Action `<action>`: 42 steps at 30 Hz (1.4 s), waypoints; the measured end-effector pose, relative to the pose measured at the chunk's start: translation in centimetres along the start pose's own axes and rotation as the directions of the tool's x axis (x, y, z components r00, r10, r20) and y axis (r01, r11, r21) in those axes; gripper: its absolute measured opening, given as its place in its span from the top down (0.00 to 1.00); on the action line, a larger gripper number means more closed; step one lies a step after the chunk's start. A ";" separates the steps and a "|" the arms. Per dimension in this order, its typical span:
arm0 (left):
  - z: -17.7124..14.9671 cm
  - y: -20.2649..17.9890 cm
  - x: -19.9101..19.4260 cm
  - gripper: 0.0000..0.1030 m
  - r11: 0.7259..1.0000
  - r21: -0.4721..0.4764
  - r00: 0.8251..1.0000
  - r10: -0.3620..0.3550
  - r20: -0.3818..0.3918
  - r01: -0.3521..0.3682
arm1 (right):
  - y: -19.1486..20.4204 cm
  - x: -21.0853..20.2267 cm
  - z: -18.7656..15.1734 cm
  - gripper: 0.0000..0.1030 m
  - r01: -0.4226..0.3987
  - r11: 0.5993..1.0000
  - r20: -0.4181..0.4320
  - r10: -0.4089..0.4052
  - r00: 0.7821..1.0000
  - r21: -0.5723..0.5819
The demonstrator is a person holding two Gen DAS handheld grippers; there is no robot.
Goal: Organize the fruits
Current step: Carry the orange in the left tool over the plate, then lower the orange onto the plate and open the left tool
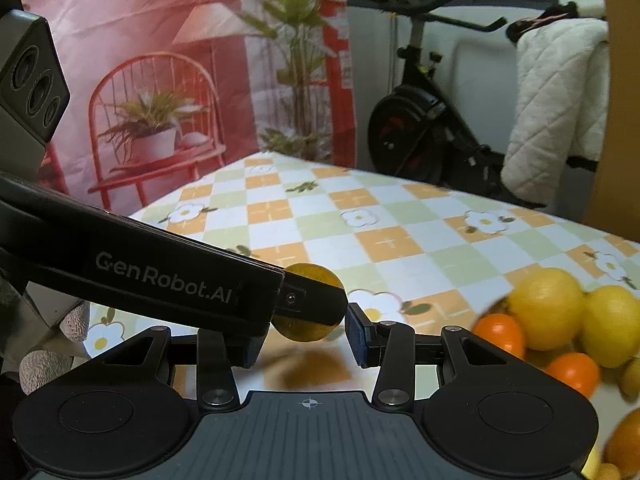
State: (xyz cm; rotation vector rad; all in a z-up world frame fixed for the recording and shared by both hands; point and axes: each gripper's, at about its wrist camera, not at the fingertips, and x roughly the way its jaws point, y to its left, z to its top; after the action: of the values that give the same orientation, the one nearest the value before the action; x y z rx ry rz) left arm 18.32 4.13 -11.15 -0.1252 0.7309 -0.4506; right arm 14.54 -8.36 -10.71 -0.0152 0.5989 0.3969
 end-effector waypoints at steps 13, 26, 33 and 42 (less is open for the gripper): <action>1.3 -6.6 1.9 0.55 0.992 0.107 0.997 -0.075 0.003 0.074 | -5.3 -5.2 -1.2 0.62 0.105 0.992 0.081 -0.111 0.991 0.072; 0.9 -11.5 5.0 0.55 0.976 0.173 0.990 -0.125 -0.062 0.134 | -10.7 -8.6 -4.0 0.62 0.180 0.966 0.075 -0.196 0.978 0.183; 0.9 -12.4 6.5 0.55 0.972 0.176 0.986 -0.138 -0.096 0.154 | -11.9 -8.7 -5.0 0.62 0.211 0.953 0.055 -0.228 0.972 0.217; 1.1 -12.3 8.0 0.55 0.972 0.157 0.978 -0.153 -0.144 0.175 | -12.9 -8.0 -5.4 0.62 0.232 0.943 0.024 -0.245 0.969 0.240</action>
State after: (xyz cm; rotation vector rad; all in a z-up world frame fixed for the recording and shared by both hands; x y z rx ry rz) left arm 19.93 -10.51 -11.98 0.0037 0.8106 -0.6818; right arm 10.34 -23.87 -12.06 0.1492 0.5804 0.0882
